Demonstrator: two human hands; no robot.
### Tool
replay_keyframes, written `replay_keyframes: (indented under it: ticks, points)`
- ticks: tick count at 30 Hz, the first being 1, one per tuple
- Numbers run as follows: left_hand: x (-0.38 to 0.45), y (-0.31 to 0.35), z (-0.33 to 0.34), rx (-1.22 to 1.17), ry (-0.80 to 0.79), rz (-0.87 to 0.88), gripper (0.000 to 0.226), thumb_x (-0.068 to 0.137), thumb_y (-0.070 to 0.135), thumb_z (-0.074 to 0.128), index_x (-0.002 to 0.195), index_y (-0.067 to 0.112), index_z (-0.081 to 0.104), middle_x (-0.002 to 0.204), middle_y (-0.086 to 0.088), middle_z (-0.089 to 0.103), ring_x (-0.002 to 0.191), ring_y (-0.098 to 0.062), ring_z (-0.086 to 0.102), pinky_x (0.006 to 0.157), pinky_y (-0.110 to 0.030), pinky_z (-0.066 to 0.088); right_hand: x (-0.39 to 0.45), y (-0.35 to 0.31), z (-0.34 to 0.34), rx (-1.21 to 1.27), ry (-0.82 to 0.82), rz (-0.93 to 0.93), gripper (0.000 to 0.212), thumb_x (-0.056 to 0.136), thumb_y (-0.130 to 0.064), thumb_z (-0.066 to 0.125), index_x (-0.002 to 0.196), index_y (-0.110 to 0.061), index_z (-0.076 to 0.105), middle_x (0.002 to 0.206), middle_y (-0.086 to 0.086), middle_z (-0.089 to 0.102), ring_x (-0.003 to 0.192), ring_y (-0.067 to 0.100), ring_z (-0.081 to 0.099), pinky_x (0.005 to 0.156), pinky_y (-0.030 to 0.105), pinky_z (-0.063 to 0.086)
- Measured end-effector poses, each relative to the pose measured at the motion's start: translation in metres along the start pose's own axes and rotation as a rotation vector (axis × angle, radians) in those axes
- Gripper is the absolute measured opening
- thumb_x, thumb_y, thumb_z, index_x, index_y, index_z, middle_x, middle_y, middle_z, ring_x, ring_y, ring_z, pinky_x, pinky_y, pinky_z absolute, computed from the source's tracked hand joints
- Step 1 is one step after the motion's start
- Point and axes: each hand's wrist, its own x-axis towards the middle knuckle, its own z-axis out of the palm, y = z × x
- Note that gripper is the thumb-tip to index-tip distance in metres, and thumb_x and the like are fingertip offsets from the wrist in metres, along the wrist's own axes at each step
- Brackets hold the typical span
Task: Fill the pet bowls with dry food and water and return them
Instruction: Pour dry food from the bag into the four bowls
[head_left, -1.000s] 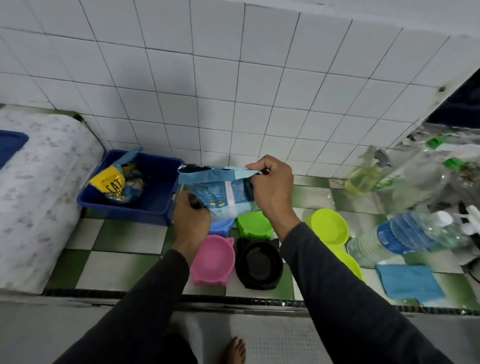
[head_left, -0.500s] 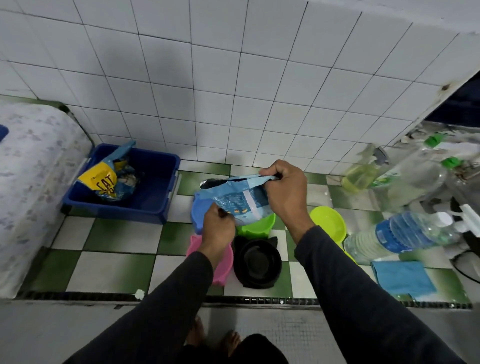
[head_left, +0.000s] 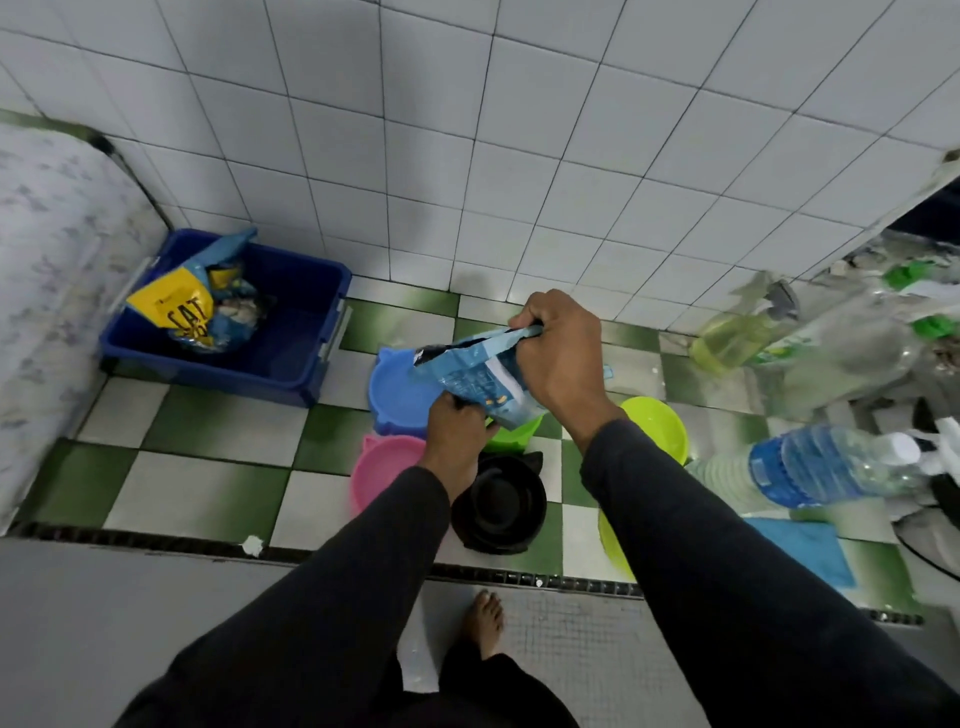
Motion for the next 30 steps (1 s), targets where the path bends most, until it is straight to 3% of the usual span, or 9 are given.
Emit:
replay_keyframes:
  ticks: [6,11,19,24,27,30]
  points:
    - [0.007,-0.009,0.009,-0.089,0.034,-0.090,0.051,0.101,-0.013,0.036,0.148,0.003,0.047,0.144,-0.020,0.059,0.133,-0.036,0.057,0.108,-0.046,0.050,0.009,0.008,0.009,-0.073,-0.084,-0.041,0.023,0.060,-0.004,0.045,0.069,-0.003,0.067,0.080,0.013,0.068,0.076,0.032,0.062,0.071,0.042,0.051]
    - [0.021,-0.014,0.007,-0.088,0.046,-0.130,0.047,0.104,-0.008,0.037,0.148,0.006,0.047,0.145,-0.017,0.059,0.134,-0.034,0.056,0.113,-0.050,0.047,0.015,0.015,0.018,-0.105,-0.125,-0.022,0.020,0.063,0.011,0.052,0.070,-0.001,0.067,0.080,0.014,0.066,0.076,0.033,0.060,0.070,0.046,0.051]
    - [0.043,-0.024,0.004,-0.118,-0.002,-0.172,0.044,0.106,-0.005,0.034,0.147,0.006,0.047,0.147,-0.017,0.058,0.136,-0.034,0.054,0.112,-0.051,0.046,0.023,0.021,0.022,-0.152,-0.176,-0.006,0.019,0.066,0.012,0.056,0.073,-0.001,0.068,0.083,0.014,0.066,0.078,0.030,0.059,0.071,0.043,0.049]
    - [0.045,-0.025,0.008,-0.135,0.031,-0.166,0.040,0.105,-0.004,0.040,0.141,0.007,0.053,0.138,-0.016,0.065,0.122,-0.029,0.066,0.085,-0.039,0.062,0.030,0.024,0.023,-0.187,-0.211,-0.019,0.016,0.068,0.011,0.060,0.074,-0.001,0.068,0.084,0.013,0.065,0.077,0.029,0.059,0.069,0.040,0.047]
    - [0.047,-0.026,0.008,-0.171,0.024,-0.184,0.039,0.106,-0.004,0.040,0.141,0.007,0.053,0.137,-0.016,0.065,0.116,-0.023,0.067,0.084,-0.040,0.062,0.031,0.023,0.026,-0.213,-0.237,-0.037,0.014,0.069,0.009,0.062,0.072,-0.004,0.067,0.083,0.012,0.065,0.075,0.027,0.058,0.067,0.039,0.047]
    - [0.047,-0.026,0.008,-0.171,0.031,-0.191,0.037,0.107,-0.001,0.042,0.141,0.008,0.053,0.135,-0.016,0.067,0.115,-0.027,0.068,0.086,-0.043,0.062,0.032,0.022,0.033,-0.254,-0.276,-0.053,0.014,0.070,0.006,0.066,0.071,-0.008,0.067,0.084,0.009,0.065,0.075,0.024,0.058,0.067,0.034,0.044]
